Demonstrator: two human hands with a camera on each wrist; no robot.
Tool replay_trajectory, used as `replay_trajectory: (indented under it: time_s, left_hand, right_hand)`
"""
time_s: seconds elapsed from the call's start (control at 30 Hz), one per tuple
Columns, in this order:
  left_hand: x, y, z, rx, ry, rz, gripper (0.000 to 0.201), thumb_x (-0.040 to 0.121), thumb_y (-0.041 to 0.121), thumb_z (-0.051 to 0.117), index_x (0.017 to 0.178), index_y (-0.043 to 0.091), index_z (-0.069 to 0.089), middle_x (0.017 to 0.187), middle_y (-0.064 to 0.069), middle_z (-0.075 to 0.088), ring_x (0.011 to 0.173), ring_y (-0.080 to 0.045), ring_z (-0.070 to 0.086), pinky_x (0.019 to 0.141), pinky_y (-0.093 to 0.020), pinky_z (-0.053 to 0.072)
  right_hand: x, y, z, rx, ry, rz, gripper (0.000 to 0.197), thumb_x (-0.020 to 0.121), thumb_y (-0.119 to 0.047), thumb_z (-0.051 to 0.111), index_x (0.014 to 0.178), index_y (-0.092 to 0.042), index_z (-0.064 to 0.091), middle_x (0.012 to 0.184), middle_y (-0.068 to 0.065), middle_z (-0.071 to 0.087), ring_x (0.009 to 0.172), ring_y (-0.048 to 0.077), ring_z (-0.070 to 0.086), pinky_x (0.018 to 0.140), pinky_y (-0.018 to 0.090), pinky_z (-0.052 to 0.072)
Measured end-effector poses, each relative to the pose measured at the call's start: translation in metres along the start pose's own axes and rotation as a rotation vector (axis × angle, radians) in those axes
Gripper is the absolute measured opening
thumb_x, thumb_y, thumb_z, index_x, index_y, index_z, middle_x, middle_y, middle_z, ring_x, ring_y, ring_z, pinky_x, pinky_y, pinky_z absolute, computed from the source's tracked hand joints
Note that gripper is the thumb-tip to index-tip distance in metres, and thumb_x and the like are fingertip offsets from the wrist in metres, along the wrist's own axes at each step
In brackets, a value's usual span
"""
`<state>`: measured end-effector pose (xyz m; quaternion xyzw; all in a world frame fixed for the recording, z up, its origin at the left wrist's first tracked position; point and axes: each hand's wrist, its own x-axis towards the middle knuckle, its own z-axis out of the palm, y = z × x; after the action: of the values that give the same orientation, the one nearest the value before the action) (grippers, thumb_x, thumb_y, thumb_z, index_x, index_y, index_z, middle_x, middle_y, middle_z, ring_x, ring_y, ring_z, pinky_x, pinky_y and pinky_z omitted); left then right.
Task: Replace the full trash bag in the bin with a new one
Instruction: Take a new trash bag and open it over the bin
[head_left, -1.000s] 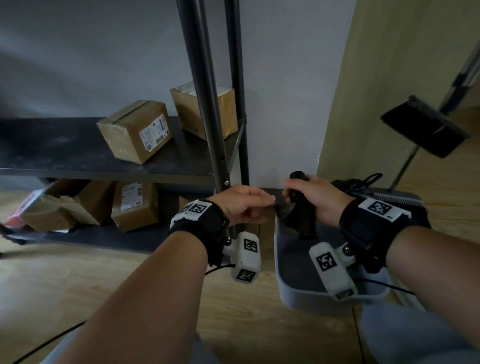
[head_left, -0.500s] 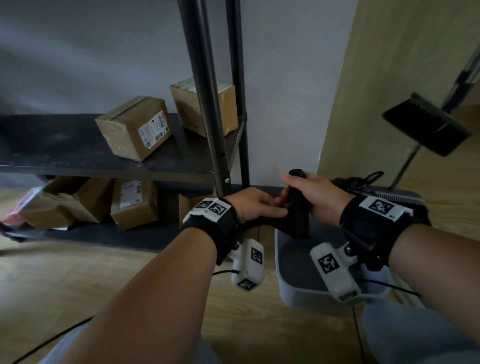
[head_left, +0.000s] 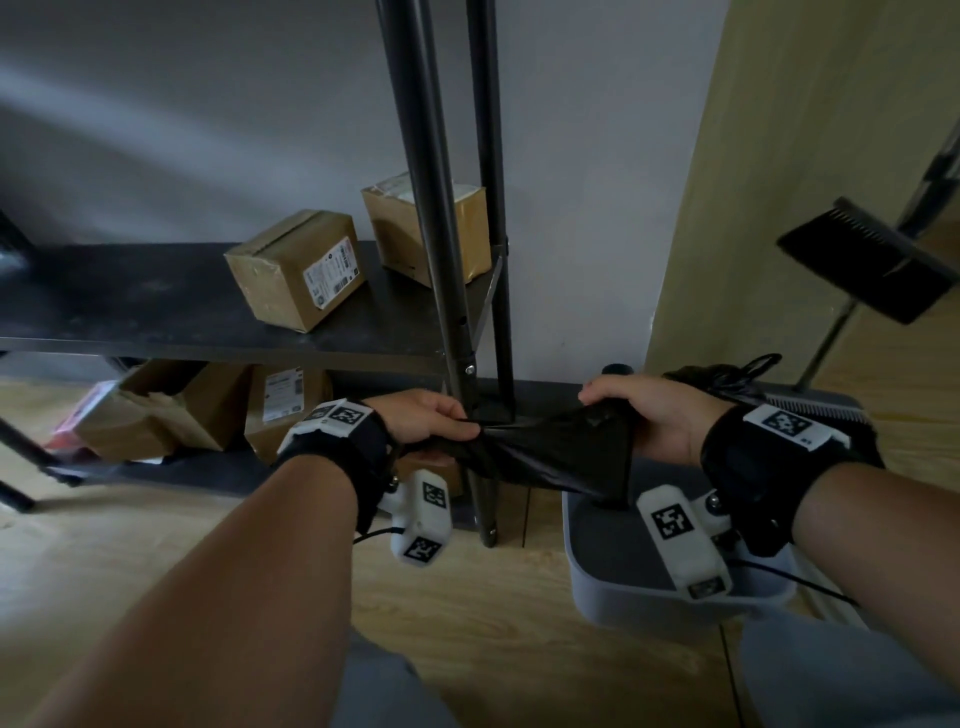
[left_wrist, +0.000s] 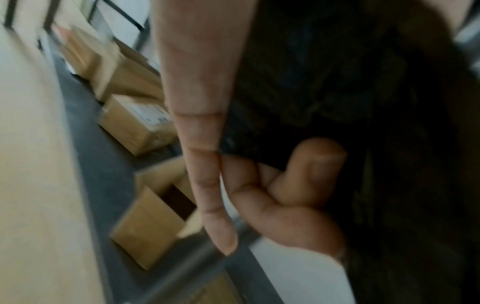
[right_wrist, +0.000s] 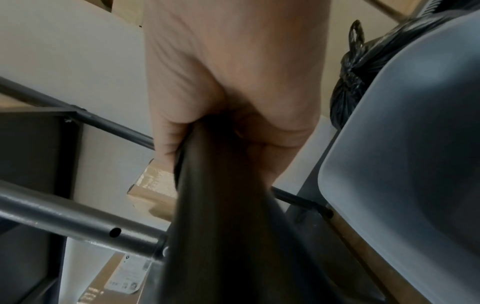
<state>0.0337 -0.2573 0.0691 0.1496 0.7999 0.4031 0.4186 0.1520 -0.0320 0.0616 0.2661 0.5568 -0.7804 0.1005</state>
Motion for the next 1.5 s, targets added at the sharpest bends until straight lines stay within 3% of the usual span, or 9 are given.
replay_trajectory:
  time_s: [0.2, 0.5, 0.7, 0.83, 1.0, 1.1, 1.27, 1.37, 1.5]
  left_hand:
    - [-0.008, -0.018, -0.019, -0.084, 0.038, -0.068, 0.014, 0.089, 0.012, 0.060, 0.076, 0.015, 0.055, 0.077, -0.004, 0.061, 0.057, -0.005, 0.064, 0.054, -0.014, 0.055]
    - [-0.008, -0.043, -0.037, -0.109, 0.085, -0.136, 0.013, 0.088, 0.009, 0.061, 0.077, 0.012, 0.056, 0.079, -0.010, 0.061, 0.067, -0.016, 0.062, 0.055, -0.018, 0.055]
    - [-0.015, -0.061, -0.053, -0.008, 0.140, -0.217, 0.017, 0.090, 0.006, 0.058, 0.073, 0.008, 0.056, 0.053, -0.002, 0.064, 0.043, -0.009, 0.060, 0.042, -0.018, 0.047]
    - [-0.017, -0.070, -0.064, 0.188, 0.141, -0.305, 0.011, 0.087, 0.021, 0.065, 0.085, 0.011, 0.061, 0.083, -0.011, 0.062, 0.072, -0.022, 0.055, 0.070, -0.033, 0.042]
    - [-0.018, -0.068, -0.063, 0.529, 0.141, -0.352, 0.032, 0.089, 0.032, 0.063, 0.113, 0.010, 0.063, 0.125, -0.015, 0.062, 0.110, -0.032, 0.059, 0.079, -0.034, 0.044]
    - [-0.015, -0.050, -0.048, 0.654, 0.116, -0.240, 0.032, 0.084, 0.037, 0.067, 0.113, 0.024, 0.068, 0.121, 0.000, 0.065, 0.109, -0.019, 0.059, 0.090, -0.029, 0.045]
    - [0.005, 0.002, 0.002, 0.197, -0.025, 0.117, 0.057, 0.073, 0.042, 0.076, 0.126, 0.032, 0.058, 0.126, 0.009, 0.060, 0.120, -0.010, 0.053, 0.106, -0.029, 0.039]
    - [0.014, 0.022, 0.032, 0.041, -0.083, 0.184, 0.066, 0.068, 0.050, 0.076, 0.126, 0.028, 0.056, 0.120, 0.008, 0.061, 0.109, -0.007, 0.056, 0.087, -0.020, 0.043]
    - [0.024, 0.022, 0.044, 0.065, -0.148, 0.168, 0.021, 0.082, 0.034, 0.070, 0.097, 0.021, 0.065, 0.099, -0.001, 0.068, 0.081, -0.007, 0.067, 0.071, -0.020, 0.054]
  right_hand:
    - [-0.005, 0.001, 0.000, -0.072, 0.019, 0.063, 0.010, 0.085, -0.021, 0.067, 0.092, -0.014, 0.065, 0.088, 0.007, 0.069, 0.080, 0.019, 0.066, 0.062, 0.023, 0.057]
    - [-0.001, -0.002, 0.007, -0.029, -0.008, 0.057, 0.034, 0.082, -0.014, 0.067, 0.115, -0.007, 0.064, 0.109, 0.014, 0.069, 0.093, 0.025, 0.066, 0.081, 0.035, 0.053]
    - [0.000, 0.001, 0.006, -0.136, -0.087, 0.101, 0.024, 0.064, -0.014, 0.071, 0.088, -0.013, 0.069, 0.087, 0.009, 0.073, 0.080, 0.022, 0.070, 0.075, 0.034, 0.055]
    - [0.001, 0.004, 0.008, -0.177, -0.068, 0.137, 0.023, 0.066, -0.015, 0.071, 0.089, -0.013, 0.068, 0.088, 0.009, 0.073, 0.081, 0.023, 0.069, 0.076, 0.033, 0.057]
    - [0.001, 0.004, 0.012, -0.201, 0.008, 0.166, 0.012, 0.082, -0.015, 0.068, 0.090, -0.007, 0.065, 0.083, 0.012, 0.073, 0.075, 0.023, 0.071, 0.071, 0.031, 0.059]
    - [0.003, 0.007, 0.021, -0.219, 0.021, 0.085, 0.013, 0.083, -0.014, 0.069, 0.093, -0.008, 0.064, 0.088, 0.013, 0.070, 0.082, 0.024, 0.068, 0.073, 0.034, 0.057]
    - [0.009, 0.009, 0.040, -0.253, 0.058, -0.096, 0.023, 0.078, -0.017, 0.076, 0.096, -0.008, 0.065, 0.089, 0.013, 0.072, 0.081, 0.023, 0.070, 0.070, 0.031, 0.056]
    - [0.011, 0.007, 0.047, -0.260, 0.084, -0.142, 0.028, 0.074, -0.019, 0.078, 0.095, -0.005, 0.065, 0.087, 0.016, 0.072, 0.079, 0.025, 0.071, 0.074, 0.035, 0.058]
    - [0.013, 0.001, 0.045, -0.253, 0.178, -0.125, 0.052, 0.064, -0.024, 0.081, 0.106, 0.003, 0.067, 0.094, 0.023, 0.072, 0.086, 0.033, 0.071, 0.081, 0.047, 0.058]
